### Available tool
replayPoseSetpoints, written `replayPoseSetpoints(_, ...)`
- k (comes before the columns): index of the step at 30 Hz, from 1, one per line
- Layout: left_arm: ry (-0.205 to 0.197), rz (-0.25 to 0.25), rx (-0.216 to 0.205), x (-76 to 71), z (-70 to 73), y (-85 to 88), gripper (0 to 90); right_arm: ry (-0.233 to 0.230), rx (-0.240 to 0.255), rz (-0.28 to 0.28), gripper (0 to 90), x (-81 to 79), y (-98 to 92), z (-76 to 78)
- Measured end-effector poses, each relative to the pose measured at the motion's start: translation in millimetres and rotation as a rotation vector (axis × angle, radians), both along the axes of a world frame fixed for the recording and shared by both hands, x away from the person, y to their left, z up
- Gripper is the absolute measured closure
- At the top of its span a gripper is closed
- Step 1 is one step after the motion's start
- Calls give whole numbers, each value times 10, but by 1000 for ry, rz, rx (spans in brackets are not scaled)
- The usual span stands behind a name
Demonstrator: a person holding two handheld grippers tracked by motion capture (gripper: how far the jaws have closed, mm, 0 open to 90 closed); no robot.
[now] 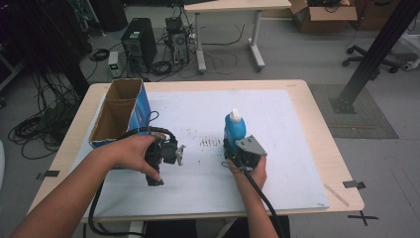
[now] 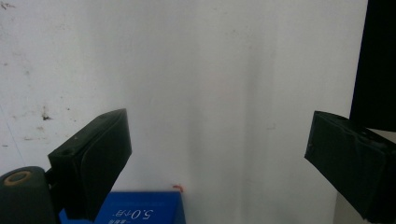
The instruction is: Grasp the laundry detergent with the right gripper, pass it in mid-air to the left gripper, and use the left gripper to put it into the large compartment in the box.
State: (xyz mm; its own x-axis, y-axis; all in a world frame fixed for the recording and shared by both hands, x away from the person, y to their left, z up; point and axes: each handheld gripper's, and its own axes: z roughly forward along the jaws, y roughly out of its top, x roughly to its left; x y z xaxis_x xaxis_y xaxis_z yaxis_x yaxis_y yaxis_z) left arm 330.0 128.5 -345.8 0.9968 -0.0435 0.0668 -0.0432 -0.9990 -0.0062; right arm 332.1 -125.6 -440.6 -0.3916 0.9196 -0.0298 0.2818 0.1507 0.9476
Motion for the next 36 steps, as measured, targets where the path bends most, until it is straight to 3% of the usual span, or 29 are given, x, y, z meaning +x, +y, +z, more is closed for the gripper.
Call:
replayPoseSetpoints(5, -17, 6, -5, 6, 51, 7, 71, -13, 43, 34, 456, -14, -121, 105)
replayPoseSetpoints(16, -43, 15, -35, 18, 262, -32, 66, -67, 105, 142, 454, -59, -439, 543)
replayPoseSetpoints(22, -60, 28, -59, 24, 389, -58, 62, -70, 75, 227, 453, -81, -546, 730)
replayPoseSetpoints(25, -69, 27, -68, 23, 464, -73, 61, -62, 110, 276, 451, -81, -605, 790)
replayPoseSetpoints(31, -71, 13, -67, 8, 602, -118, 59, -54, 40, 375, 451, -104, -663, 927)
replayPoseSetpoints(36, -72, 6, -70, 7, 700, -162, 56, -58, 41, 458, 449, -140, -696, 1018)
